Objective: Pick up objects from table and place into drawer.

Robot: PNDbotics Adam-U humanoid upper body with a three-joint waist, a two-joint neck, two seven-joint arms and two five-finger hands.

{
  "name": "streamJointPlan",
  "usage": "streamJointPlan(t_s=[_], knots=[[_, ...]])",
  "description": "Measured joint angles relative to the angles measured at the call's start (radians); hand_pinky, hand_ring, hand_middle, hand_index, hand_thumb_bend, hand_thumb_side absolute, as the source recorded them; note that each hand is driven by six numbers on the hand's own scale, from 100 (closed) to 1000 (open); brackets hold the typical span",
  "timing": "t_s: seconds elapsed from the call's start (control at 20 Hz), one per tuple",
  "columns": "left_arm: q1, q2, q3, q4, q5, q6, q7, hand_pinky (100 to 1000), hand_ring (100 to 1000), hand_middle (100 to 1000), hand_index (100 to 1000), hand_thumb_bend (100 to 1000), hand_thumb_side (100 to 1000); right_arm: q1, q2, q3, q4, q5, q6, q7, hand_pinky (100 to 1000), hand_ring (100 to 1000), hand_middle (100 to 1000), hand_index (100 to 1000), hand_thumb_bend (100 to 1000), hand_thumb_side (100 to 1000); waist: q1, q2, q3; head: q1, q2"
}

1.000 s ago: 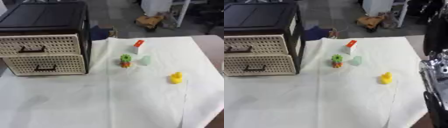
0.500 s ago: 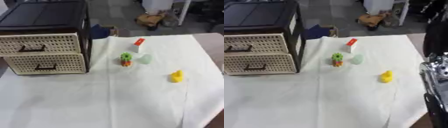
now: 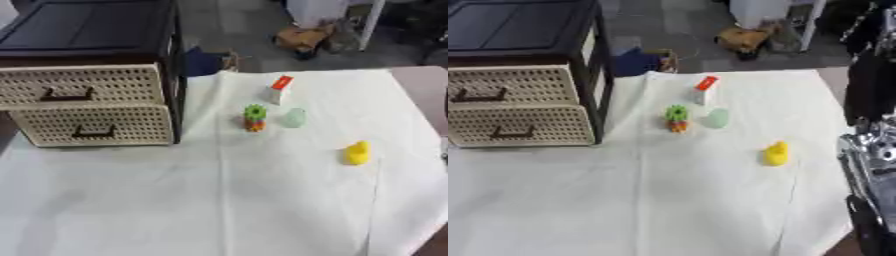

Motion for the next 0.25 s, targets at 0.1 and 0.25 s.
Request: streamJointPlan(t_s=[0.1, 0.25], knots=[[0.007, 0.0, 0.0, 0.0, -0.01, 0.004, 0.001, 561, 587, 609, 772, 100, 1000, 0.013, 0.0, -0.006, 0.0, 0.003, 0.006, 0.0, 681, 613, 607, 834, 100, 1000, -0.002, 0.001, 0.0, 0.002, 0.0], [0.009, -0.002, 0.0, 0.0, -0.021, 0.008, 0.003, 563, 588, 612, 774, 100, 1000, 0.021, 0.001, -0.012, 0.0, 0.007, 0.01, 0.0, 679, 612, 608, 836, 100, 1000, -0.003, 0.001, 0.0, 0.003, 0.0]])
